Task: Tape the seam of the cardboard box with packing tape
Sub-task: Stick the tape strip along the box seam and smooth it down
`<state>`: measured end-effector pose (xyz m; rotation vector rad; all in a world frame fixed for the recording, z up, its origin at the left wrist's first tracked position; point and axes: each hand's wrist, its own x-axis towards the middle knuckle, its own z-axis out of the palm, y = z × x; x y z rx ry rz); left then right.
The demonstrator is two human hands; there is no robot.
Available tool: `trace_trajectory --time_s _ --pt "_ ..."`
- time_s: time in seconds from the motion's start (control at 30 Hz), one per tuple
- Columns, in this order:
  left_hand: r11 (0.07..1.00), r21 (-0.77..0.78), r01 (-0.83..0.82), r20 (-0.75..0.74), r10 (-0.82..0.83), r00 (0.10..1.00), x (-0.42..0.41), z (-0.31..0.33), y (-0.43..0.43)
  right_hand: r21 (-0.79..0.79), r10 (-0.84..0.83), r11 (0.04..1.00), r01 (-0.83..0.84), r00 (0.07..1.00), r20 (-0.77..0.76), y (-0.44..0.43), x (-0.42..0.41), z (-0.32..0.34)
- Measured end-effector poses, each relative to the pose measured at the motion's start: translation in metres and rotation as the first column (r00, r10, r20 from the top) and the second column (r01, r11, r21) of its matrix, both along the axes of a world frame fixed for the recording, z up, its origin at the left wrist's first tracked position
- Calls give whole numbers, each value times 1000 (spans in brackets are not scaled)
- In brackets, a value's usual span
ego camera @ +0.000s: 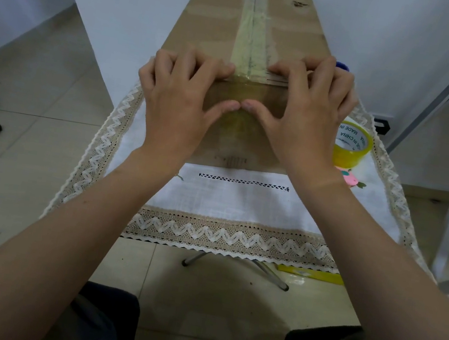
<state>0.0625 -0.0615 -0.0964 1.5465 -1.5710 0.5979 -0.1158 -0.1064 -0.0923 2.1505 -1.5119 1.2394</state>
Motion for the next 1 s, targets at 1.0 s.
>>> trace_trajectory --time_s 1.0 --pt "998 60 25 43 -28 999 -21 -4 20 76 130 989 -124 988 -79 29 -86 -19"
